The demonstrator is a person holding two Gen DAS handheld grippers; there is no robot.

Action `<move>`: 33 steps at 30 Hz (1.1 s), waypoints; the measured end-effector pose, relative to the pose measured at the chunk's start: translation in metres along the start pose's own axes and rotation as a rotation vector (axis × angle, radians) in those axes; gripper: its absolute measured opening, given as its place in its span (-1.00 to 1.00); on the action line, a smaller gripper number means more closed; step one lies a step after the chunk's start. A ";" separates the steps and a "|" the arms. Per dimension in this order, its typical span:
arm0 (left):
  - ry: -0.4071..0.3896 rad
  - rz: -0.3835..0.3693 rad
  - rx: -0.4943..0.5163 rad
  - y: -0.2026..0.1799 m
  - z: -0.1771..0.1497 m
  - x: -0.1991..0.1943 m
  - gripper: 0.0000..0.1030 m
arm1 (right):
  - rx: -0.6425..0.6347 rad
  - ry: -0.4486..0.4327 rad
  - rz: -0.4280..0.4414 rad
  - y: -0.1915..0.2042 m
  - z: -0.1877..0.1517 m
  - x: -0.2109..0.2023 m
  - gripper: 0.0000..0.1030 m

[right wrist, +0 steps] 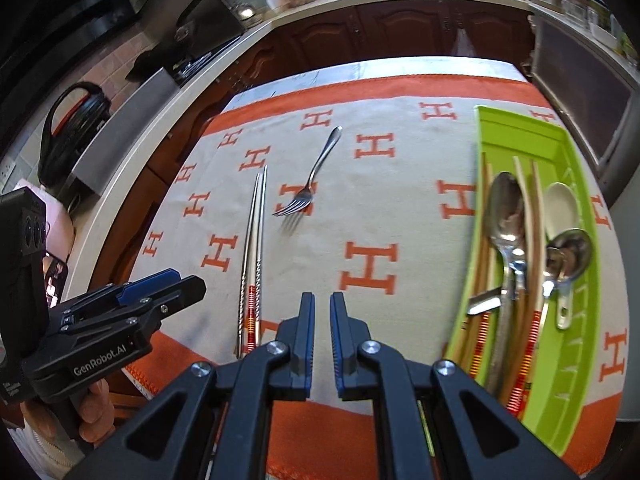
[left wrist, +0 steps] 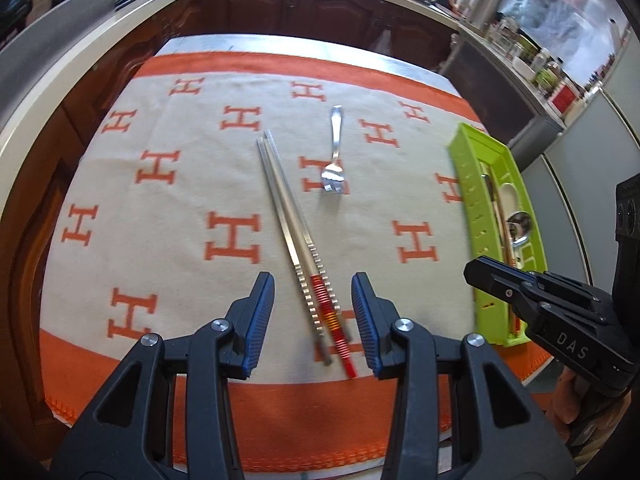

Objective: Organize utensils
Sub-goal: 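Move both open tools back over the metal chopsticks beside the fork, then grasp a metal chopstick with the left tool while the right tool grasps another metal chopstick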

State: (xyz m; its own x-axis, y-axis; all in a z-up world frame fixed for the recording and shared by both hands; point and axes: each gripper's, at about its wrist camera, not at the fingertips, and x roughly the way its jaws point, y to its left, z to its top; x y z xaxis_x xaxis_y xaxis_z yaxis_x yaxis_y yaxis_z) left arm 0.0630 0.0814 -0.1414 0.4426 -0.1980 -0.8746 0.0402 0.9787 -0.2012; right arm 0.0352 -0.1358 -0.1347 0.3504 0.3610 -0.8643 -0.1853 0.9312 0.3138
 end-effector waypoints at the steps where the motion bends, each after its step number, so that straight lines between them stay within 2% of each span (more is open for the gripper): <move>1: 0.005 0.004 -0.015 0.008 -0.001 0.003 -0.29 | -0.006 0.010 -0.002 0.003 0.001 0.005 -0.85; 7: 0.037 0.012 -0.066 0.040 -0.006 0.020 -0.29 | -0.038 0.050 0.014 0.020 0.003 0.029 -0.85; 16: 0.061 0.007 -0.111 0.063 -0.010 0.036 -0.29 | -0.116 0.130 0.053 0.051 0.004 0.064 -0.85; 27: 0.068 -0.006 -0.131 0.072 -0.008 0.043 -0.29 | -0.132 0.186 0.027 0.056 0.004 0.090 -0.85; 33: 0.074 -0.015 -0.125 0.071 -0.007 0.047 -0.29 | -0.157 0.178 0.007 0.060 0.004 0.093 -0.85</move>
State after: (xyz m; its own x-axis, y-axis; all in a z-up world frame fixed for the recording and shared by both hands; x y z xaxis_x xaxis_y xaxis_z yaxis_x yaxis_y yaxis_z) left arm 0.0807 0.1413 -0.1998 0.3756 -0.2200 -0.9003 -0.0682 0.9622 -0.2636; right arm 0.0602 -0.0464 -0.1953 0.1833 0.3402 -0.9223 -0.3327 0.9043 0.2675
